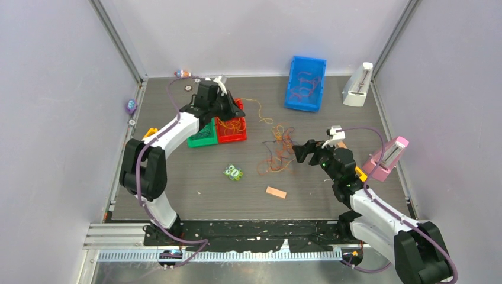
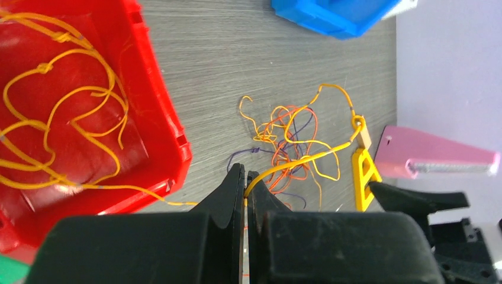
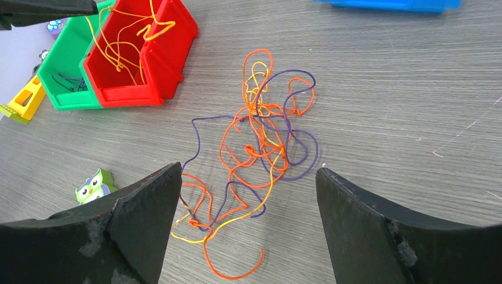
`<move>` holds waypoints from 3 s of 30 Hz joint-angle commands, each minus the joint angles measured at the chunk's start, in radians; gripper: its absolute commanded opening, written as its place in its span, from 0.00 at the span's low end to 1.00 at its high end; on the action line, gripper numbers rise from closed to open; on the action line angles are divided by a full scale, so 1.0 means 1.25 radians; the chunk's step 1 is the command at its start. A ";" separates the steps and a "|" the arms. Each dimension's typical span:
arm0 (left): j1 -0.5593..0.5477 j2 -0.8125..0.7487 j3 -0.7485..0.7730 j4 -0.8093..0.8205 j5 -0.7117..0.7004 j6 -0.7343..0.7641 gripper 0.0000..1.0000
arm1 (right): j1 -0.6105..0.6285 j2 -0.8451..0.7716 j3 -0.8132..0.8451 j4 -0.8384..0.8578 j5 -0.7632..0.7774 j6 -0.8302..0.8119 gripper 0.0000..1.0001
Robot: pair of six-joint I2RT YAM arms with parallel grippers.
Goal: Untangle the cables
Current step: Place the cable in the bin.
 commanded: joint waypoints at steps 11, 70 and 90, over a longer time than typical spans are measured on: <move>0.028 -0.156 -0.066 -0.095 -0.499 -0.330 0.00 | 0.002 -0.029 -0.002 0.026 0.014 -0.001 0.88; -0.086 0.352 0.604 -0.778 -0.665 -0.163 0.42 | 0.002 -0.028 0.000 0.023 0.024 0.000 0.88; -0.088 0.081 0.445 -0.682 -0.558 0.088 0.76 | 0.003 0.016 0.021 0.014 -0.004 0.000 0.93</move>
